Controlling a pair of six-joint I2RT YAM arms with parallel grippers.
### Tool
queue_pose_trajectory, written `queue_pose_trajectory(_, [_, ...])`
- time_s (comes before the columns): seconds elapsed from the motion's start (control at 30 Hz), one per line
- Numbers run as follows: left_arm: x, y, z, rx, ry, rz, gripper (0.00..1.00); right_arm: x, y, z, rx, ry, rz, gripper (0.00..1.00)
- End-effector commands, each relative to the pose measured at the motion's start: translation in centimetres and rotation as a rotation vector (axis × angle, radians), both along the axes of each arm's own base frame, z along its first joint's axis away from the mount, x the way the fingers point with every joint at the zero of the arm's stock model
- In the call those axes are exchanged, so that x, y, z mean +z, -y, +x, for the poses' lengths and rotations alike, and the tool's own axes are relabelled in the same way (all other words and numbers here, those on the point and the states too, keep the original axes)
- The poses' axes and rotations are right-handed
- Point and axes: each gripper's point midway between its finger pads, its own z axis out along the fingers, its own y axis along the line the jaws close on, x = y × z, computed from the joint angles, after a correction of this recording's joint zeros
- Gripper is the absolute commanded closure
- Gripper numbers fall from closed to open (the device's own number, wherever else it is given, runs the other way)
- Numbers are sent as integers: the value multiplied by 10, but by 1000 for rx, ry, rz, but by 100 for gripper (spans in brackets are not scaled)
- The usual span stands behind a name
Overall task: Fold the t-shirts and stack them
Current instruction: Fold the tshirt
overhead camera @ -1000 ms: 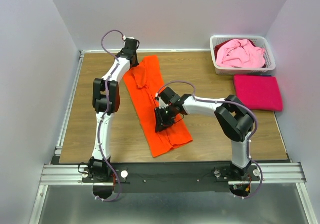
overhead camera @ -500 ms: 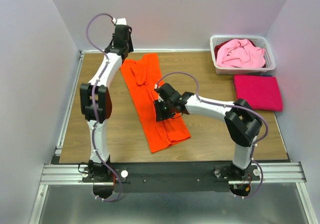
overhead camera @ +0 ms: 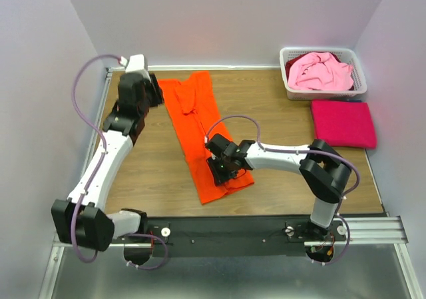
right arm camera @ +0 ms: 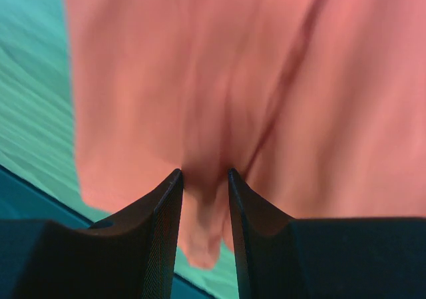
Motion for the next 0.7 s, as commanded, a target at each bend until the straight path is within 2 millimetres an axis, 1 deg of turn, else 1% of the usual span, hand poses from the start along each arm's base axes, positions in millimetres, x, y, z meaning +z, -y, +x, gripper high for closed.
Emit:
queue_pose_trajectory(0.0, [-58, 21, -55, -134, -140, -47, 52, 4, 24, -10, -56, 3, -52, 60])
queue_pose_trajectory(0.07, [-68, 19, -71, -137, -161, -52, 52, 6, 27, -14, -61, -4, -50, 60])
queue_pose_trajectory(0.1, [-85, 26, -84, -177, -207, -68, 52, 7, 28, -16, -61, -12, -45, 60])
queue_pose_trajectory(0.13, [-82, 28, -93, -188, -197, -94, 52, 6, 30, -18, -60, -19, -47, 62])
queue_pose_trajectory(0.17, [-87, 30, -99, -201, -209, -107, 52, 6, 31, -20, -65, -27, -46, 64])
queue_pose_trajectory(0.2, [-101, 36, -108, -235, -242, -128, 52, 6, 31, -22, -67, -31, -43, 65])
queue_pose_trajectory(0.27, [-105, 44, -121, -266, -258, -168, 47, 8, 33, -24, -76, -34, -40, 66])
queue_pose_trajectory(0.3, [-116, 45, -126, -273, -284, -178, 48, 9, 34, -25, -81, -34, -37, 67])
queue_pose_trajectory(0.37, [-122, 52, -135, -297, -299, -201, 47, 11, 37, -26, -97, -35, -34, 70])
queue_pose_trajectory(0.4, [-131, 56, -141, -304, -329, -224, 47, 15, 38, -26, -104, -24, -26, 70])
queue_pose_trajectory(0.47, [-135, 64, -148, -330, -341, -240, 48, 17, 41, -27, -114, -18, -24, 72])
queue_pose_trajectory(0.5, [-142, 66, -152, -332, -361, -248, 48, 18, 44, -28, -126, -17, -21, 73])
queue_pose_trajectory(0.53, [-145, 68, -154, -336, -369, -251, 47, 17, 46, -27, -132, -13, -25, 77])
queue_pose_trajectory(0.57, [-152, 70, -159, -342, -388, -252, 47, 16, 47, -29, -132, -15, -30, 78])
queue_pose_trajectory(0.67, [-162, 78, -166, -362, -427, -267, 48, 11, 52, -32, -139, -29, -41, 84])
